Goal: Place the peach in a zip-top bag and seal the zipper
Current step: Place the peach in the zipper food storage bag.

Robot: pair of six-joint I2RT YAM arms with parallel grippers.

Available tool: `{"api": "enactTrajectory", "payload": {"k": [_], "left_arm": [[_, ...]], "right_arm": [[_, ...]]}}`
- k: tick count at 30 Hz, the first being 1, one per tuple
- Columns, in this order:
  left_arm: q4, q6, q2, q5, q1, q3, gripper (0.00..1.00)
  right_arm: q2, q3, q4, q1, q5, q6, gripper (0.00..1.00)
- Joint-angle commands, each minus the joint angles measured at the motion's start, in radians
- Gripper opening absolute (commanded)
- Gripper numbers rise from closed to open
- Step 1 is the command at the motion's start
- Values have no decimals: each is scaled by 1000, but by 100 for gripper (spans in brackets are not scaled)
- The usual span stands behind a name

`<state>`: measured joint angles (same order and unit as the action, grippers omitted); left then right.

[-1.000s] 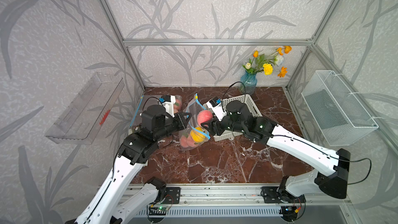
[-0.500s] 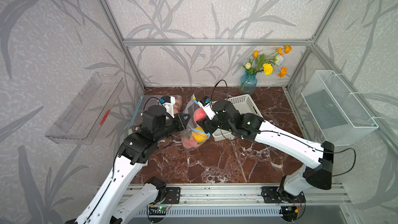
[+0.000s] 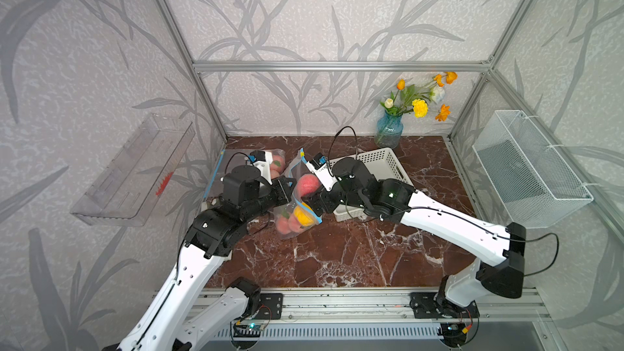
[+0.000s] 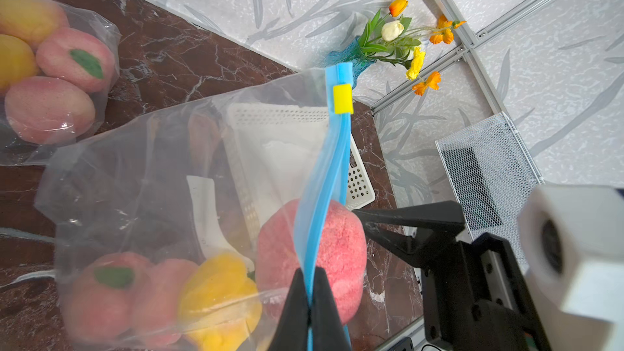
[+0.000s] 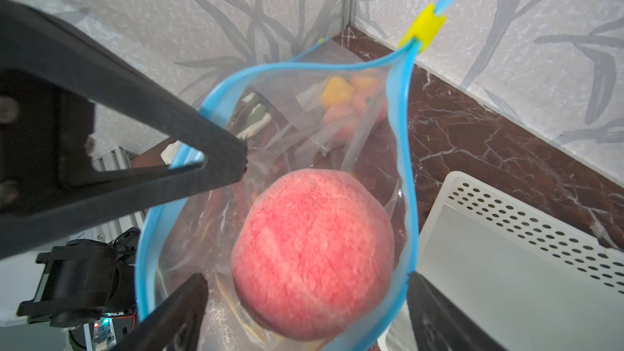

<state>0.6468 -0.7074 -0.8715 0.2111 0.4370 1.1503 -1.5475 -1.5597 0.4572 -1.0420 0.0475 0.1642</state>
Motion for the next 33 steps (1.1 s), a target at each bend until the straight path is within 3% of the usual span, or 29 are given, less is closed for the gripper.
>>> {"api": "enactTrajectory", "payload": {"k": [1, 13, 21, 28, 33], "left_arm": [[-2, 8, 16, -22, -2, -10, 0], [-15, -5, 22, -23, -1, -11, 0], [-29, -8, 20, -2, -2, -8, 0], [-66, -6, 30, 41, -2, -20, 0], [-49, -3, 27, 22, -2, -8, 0]], "right_arm": [[71, 28, -52, -4, -18, 28, 93], [222, 237, -89, 2, 54, 94, 94], [167, 211, -94, 1, 95, 138, 92], [6, 79, -15, 3, 211, 196, 90], [-10, 39, -15, 5, 178, 199, 91]]}}
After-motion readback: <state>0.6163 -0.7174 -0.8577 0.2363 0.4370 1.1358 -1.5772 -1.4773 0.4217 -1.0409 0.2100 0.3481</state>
